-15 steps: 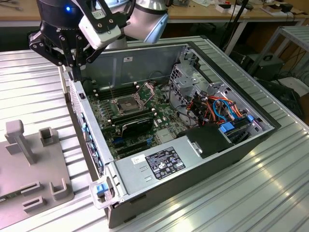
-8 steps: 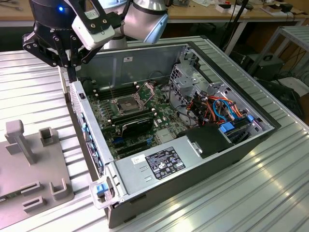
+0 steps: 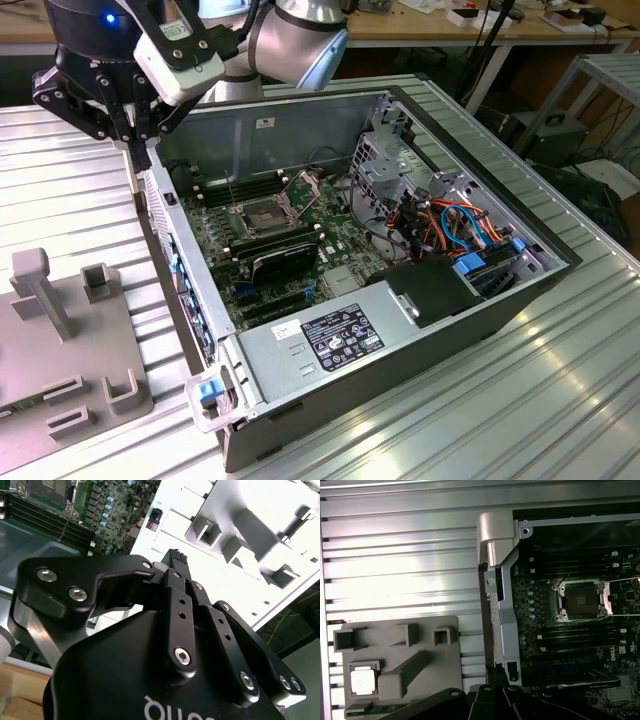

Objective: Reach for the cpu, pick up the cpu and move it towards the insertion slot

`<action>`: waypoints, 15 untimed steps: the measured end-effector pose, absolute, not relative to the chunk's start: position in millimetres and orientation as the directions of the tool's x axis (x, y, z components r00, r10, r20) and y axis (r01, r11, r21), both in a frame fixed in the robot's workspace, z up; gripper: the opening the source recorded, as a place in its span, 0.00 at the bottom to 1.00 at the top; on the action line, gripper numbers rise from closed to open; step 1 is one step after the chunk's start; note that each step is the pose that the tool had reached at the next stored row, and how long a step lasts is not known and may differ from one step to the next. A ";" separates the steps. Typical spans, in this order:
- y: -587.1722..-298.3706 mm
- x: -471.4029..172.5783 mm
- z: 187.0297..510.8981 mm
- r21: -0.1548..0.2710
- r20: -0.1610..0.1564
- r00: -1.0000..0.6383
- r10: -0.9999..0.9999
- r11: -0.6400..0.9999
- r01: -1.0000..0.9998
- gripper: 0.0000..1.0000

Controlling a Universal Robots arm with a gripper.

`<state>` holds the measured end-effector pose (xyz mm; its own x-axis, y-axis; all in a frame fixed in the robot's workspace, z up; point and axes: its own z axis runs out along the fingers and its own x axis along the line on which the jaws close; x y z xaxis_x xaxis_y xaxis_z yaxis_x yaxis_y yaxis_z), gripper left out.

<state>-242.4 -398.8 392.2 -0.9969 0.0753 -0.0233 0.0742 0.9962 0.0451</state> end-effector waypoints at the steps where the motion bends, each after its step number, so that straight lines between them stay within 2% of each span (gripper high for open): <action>1: -398.9 -243.3 392.2 0.045 -0.023 -0.997 0.075 0.996 0.074 0.11; 15: -398.8 -258.5 392.1 0.045 -0.023 -0.997 0.075 0.996 0.074 0.11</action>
